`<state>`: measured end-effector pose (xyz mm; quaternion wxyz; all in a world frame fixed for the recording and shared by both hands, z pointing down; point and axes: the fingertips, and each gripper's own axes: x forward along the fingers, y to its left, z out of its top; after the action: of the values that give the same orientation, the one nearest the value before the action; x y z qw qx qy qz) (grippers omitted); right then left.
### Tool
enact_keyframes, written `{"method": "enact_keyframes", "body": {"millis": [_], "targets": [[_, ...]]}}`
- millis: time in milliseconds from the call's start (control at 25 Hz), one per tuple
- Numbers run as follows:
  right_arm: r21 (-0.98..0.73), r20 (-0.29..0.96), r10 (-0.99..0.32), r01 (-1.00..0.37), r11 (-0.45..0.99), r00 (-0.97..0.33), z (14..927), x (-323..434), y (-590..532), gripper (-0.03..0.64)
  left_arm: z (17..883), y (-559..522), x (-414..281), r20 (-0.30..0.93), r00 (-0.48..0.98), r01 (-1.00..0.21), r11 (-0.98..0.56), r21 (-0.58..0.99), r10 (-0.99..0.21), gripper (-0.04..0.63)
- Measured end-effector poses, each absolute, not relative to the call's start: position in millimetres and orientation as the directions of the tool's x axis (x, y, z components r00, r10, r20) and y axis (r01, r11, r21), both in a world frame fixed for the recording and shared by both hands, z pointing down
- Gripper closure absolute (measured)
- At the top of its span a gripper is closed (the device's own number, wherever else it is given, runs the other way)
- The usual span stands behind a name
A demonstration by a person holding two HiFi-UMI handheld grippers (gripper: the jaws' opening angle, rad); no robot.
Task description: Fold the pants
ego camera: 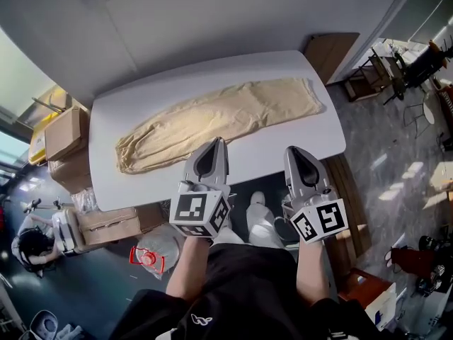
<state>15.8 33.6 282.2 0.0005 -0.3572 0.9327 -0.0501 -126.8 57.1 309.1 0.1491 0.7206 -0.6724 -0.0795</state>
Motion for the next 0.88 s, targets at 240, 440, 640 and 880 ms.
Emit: {"method": "enact_keyframes", "body": {"millis": [240,440,640,880], "targets": [[-0.099,0.012,-0.639,-0.637,0.764,-0.769,285.0,21.1,-5.3,0.611,306.0,23.7,-108.3,0.081,0.087,-0.954,-0.060,0.293,-0.993,0.592],[-0.081,0.004,-0.653,-0.651,0.755,-0.757,277.2,26.7,-49.1,0.611,291.5,-17.4,-100.9,0.057,0.104,-0.957,-0.084,0.277,-0.993,0.592],[-0.122,0.066,-0.668,-0.671,0.732,-0.741,300.5,44.1,-91.0,0.542,308.4,-56.3,-82.5,0.097,0.147,-0.950,-0.114,0.291,-0.984,0.592],[-0.149,0.140,-0.685,-0.700,0.699,-0.714,334.3,65.2,-131.8,0.521,335.0,-94.8,-63.9,0.146,0.181,-0.945,-0.131,0.301,-0.973,0.592]]}}
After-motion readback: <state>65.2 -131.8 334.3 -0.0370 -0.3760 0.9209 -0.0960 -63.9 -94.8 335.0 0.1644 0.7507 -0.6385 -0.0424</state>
